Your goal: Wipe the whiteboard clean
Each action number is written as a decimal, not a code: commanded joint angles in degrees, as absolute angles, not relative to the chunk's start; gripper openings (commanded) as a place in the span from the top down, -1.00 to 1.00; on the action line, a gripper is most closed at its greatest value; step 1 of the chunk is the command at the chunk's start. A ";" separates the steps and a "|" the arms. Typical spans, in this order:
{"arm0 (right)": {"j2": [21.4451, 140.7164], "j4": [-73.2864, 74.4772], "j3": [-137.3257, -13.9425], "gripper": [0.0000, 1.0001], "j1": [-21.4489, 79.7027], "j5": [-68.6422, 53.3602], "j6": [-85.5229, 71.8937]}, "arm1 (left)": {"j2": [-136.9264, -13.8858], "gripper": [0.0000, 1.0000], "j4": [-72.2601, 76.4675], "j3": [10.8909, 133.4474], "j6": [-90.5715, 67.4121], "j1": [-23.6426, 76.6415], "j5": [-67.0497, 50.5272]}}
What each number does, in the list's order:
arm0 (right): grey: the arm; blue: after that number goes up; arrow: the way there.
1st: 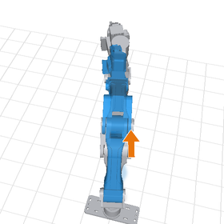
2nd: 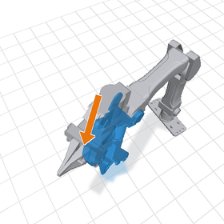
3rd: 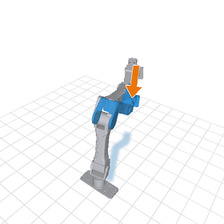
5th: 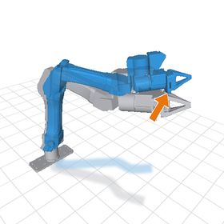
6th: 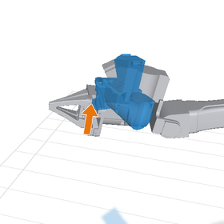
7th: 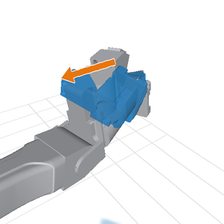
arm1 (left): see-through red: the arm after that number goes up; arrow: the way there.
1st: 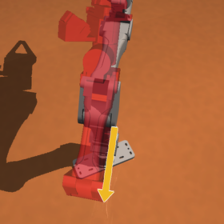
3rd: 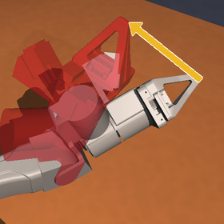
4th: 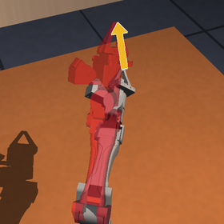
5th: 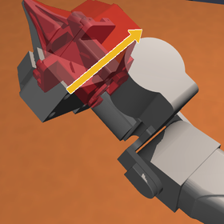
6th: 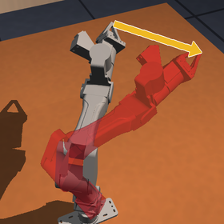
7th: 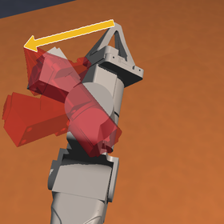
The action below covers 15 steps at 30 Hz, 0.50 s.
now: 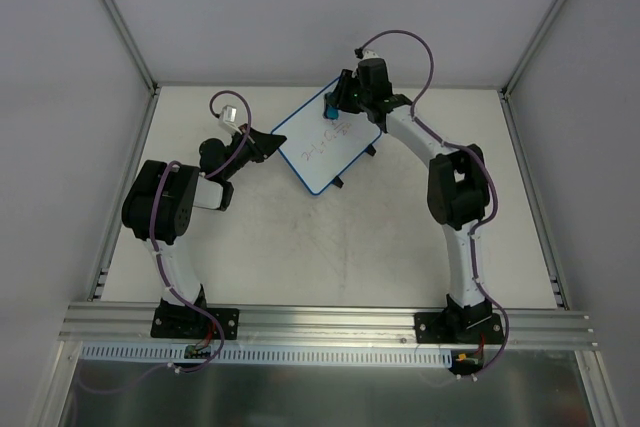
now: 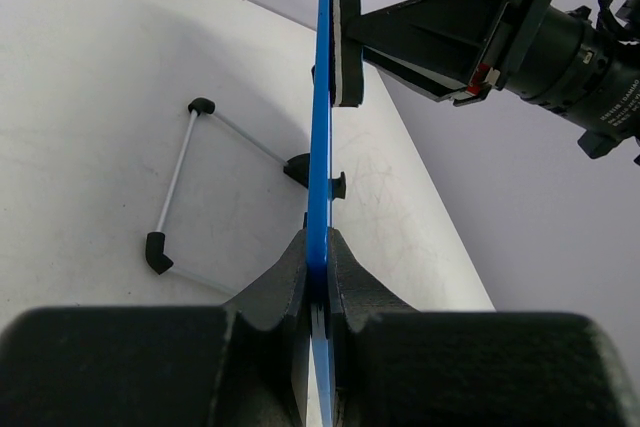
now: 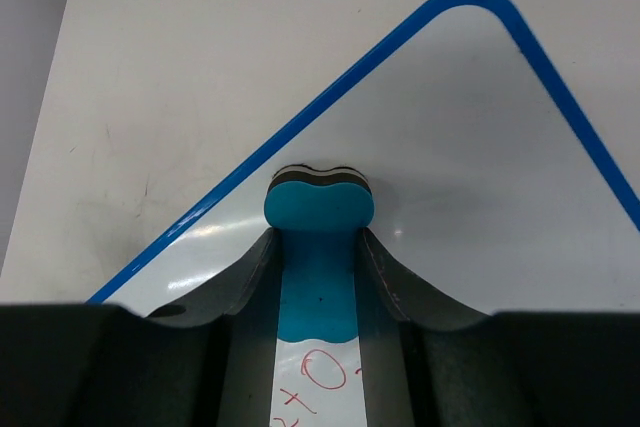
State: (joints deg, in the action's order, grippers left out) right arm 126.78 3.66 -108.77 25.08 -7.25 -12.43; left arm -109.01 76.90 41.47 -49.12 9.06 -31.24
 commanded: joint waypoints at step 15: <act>127.09 3.34 -108.81 1.00 30.15 -8.36 -4.22 | -109.51 1.00 91.85 41.84 -45.26 10.55 -36.56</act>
